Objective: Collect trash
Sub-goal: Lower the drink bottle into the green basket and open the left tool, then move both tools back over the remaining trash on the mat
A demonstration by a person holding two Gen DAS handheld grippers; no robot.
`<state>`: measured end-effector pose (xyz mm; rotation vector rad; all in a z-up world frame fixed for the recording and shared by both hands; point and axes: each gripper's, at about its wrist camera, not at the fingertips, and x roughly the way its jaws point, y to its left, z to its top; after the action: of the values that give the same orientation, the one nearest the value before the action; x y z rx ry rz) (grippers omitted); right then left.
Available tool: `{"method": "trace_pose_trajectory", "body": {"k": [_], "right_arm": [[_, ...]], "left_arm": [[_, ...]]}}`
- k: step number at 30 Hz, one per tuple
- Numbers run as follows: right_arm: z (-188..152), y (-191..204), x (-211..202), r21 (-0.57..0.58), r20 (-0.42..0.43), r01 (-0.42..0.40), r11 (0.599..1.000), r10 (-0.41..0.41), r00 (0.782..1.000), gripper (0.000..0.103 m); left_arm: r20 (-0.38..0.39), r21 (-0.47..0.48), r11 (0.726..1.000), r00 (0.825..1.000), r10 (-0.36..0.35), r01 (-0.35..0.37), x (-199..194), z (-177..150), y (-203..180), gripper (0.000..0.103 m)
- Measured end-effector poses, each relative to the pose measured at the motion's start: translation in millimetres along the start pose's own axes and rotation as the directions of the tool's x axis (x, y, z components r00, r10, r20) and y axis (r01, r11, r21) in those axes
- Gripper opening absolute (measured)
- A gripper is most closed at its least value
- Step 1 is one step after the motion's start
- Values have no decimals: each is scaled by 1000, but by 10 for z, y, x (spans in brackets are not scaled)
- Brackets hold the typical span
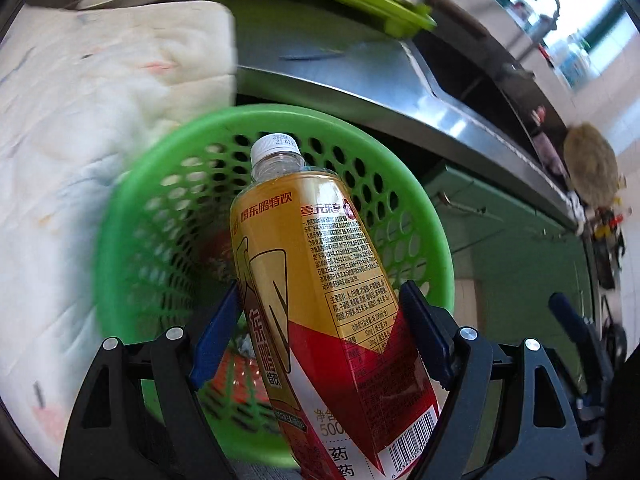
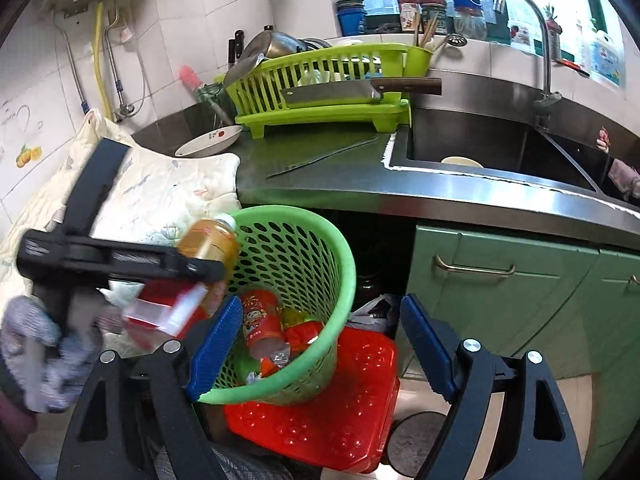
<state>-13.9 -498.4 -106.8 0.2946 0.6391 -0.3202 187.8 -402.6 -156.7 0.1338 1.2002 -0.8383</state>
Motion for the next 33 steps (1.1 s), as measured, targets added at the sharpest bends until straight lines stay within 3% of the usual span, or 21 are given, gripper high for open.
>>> {"method": "trace_pose_trajectory", "body": {"k": [6, 14, 22, 33], "right_arm": [[-43, -71, -13, 18, -2, 2, 1000, -1, 1000, 79], [-82, -117, -53, 32, -1, 5, 999, -5, 1000, 79], [-70, 0, -141, 17, 14, -12, 1000, 12, 1000, 79], [41, 482, -220, -48, 32, -90, 995, 91, 995, 79]], "left_arm": [[-5, 76, 997, 1000, -3, 3, 230, 62, -189, 80], [22, 95, 995, 999, -36, 34, 176, -31, -199, 85], [119, 85, 996, 993, 4, -14, -370, -212, -62, 85], [233, -1, 995, 968, 96, -99, -1240, -595, 362, 85]]}}
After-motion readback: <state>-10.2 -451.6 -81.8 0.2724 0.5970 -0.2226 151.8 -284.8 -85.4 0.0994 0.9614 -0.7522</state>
